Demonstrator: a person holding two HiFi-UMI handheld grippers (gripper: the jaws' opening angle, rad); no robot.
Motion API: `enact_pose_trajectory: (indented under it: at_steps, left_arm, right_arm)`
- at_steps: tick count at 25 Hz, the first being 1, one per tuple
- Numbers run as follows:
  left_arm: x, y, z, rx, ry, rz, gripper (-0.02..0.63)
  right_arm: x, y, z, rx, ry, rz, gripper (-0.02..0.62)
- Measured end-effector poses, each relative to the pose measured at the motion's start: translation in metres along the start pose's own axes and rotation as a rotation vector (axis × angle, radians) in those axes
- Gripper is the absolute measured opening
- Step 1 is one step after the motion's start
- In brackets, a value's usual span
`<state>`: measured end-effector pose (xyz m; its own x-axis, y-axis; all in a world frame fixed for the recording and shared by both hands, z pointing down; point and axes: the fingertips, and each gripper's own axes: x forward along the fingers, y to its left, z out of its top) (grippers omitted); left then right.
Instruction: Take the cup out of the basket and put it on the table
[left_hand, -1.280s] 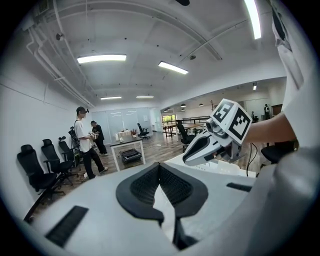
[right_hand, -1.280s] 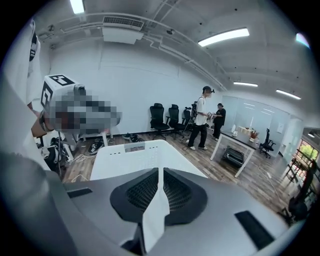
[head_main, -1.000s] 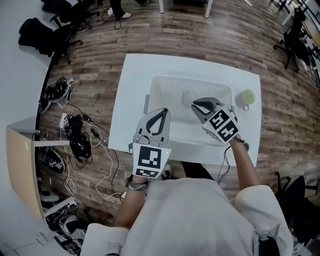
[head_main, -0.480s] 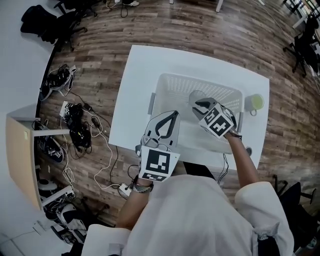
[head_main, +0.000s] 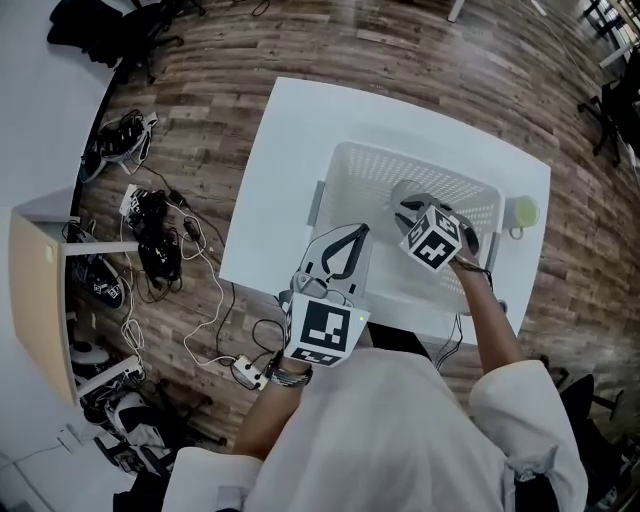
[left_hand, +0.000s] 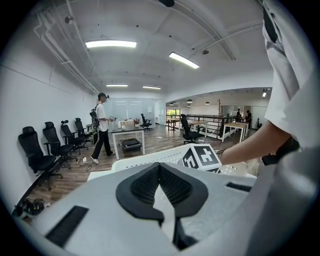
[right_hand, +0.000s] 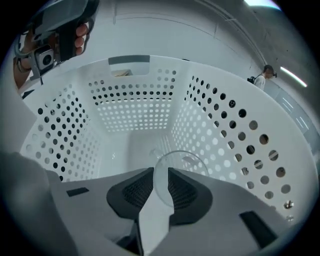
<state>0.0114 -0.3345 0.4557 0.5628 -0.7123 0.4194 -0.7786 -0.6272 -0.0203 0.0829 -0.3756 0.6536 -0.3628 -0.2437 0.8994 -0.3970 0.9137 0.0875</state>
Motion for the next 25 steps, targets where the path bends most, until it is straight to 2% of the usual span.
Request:
enact_pose_trajectory:
  at_steps: [13,16,21,25]
  left_arm:
    - [0.0,0.006,-0.008,-0.022,0.007,-0.005,0.0]
    - [0.0,0.006,-0.008,-0.023,0.008,-0.009,0.0]
    - [-0.003,0.006,-0.009,-0.024,0.009,-0.014,0.0]
    - [-0.007,0.006,-0.009,-0.026,0.006,-0.015,0.0]
  right_arm:
    - [0.017,0.002,-0.007,-0.084,0.101,0.014,0.08]
    - [0.018,0.003,-0.005,-0.098,0.113,0.022,0.062]
    - [0.017,0.004,-0.004,-0.068,0.123,0.036,0.046]
    - [0.011,0.003,-0.001,-0.003,0.098,0.048,0.043]
